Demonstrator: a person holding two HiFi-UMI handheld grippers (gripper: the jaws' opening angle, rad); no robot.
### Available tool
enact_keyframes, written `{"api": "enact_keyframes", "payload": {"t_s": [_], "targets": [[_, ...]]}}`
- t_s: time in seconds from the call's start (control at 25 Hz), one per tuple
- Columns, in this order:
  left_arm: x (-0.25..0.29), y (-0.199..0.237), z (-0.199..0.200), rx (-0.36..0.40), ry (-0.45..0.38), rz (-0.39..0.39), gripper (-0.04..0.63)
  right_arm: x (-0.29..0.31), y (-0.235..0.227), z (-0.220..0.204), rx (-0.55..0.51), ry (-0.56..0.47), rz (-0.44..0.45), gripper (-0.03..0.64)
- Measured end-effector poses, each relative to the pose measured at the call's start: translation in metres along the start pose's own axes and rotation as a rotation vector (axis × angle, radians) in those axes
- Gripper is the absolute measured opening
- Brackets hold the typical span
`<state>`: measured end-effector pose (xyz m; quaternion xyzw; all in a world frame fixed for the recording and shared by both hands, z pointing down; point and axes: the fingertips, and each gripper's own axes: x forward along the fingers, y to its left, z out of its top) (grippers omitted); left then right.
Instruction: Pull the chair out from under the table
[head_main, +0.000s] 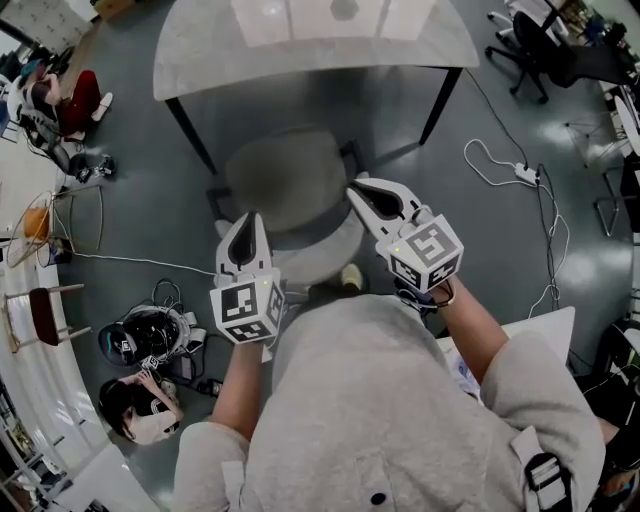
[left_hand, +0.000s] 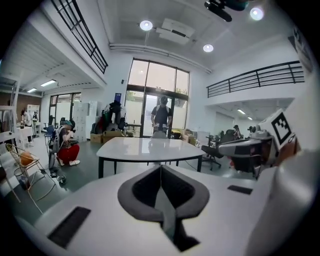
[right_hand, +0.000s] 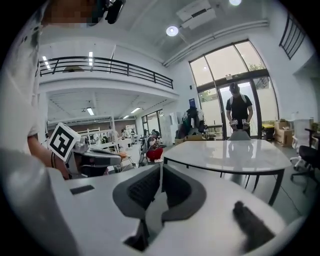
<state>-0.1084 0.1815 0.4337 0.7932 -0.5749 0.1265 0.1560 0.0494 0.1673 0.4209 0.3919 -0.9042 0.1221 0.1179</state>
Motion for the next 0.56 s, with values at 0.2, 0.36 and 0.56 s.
{"api": "enact_keyframes", "payload": {"t_s": [0.2,0.36,0.56], "targets": [[0.0009,0.0004,-0.0005,0.003,-0.005,-0.001,0.017,0.0008,0.001,-0.0036,-0.02,0.01,-0.005,0.035],[0.0009,0.0016,-0.0013,0.025,-0.005,-0.009,0.017,0.0081,0.0048,-0.0039,-0.03,0.012,0.003,0.035],[0.0016,-0.0053,0.004,0.029,-0.011,-0.018,0.017,0.0058,0.0005,0.0048,-0.049,0.011,0.0,0.035]]}}
